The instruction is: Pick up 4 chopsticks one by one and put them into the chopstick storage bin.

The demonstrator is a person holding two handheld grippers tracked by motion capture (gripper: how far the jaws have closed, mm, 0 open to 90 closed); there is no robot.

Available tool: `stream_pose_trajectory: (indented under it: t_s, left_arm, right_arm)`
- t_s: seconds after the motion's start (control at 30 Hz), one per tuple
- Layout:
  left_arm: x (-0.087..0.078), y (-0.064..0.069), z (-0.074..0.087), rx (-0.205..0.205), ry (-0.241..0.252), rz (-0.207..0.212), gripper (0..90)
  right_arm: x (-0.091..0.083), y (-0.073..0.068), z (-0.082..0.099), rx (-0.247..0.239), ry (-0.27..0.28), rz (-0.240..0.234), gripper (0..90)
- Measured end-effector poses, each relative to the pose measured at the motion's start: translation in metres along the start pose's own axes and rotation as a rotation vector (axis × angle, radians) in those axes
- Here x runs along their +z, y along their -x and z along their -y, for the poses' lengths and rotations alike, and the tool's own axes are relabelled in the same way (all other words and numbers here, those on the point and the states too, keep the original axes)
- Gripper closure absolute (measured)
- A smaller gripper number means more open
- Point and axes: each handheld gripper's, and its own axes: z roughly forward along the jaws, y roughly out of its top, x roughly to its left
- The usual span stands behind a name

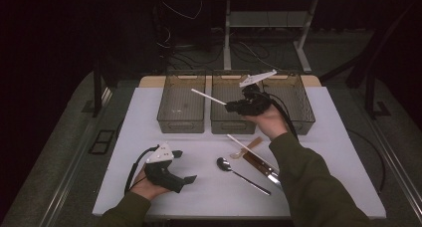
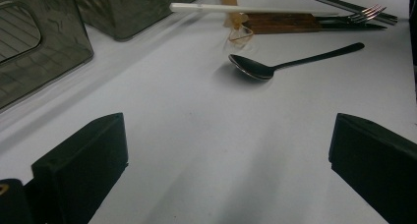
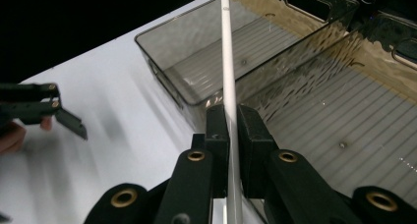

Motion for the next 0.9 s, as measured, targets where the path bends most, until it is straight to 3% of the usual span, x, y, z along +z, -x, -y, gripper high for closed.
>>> stream_pose_trajectory:
  t_s: [0.9]
  left_arm:
    - [-0.002, 0.001, -0.001, 0.013, 0.009, 0.007, 0.1]
  right_arm:
    - [0.087, -0.001, -0.047, 0.037, -0.061, 0.067, 84.6]
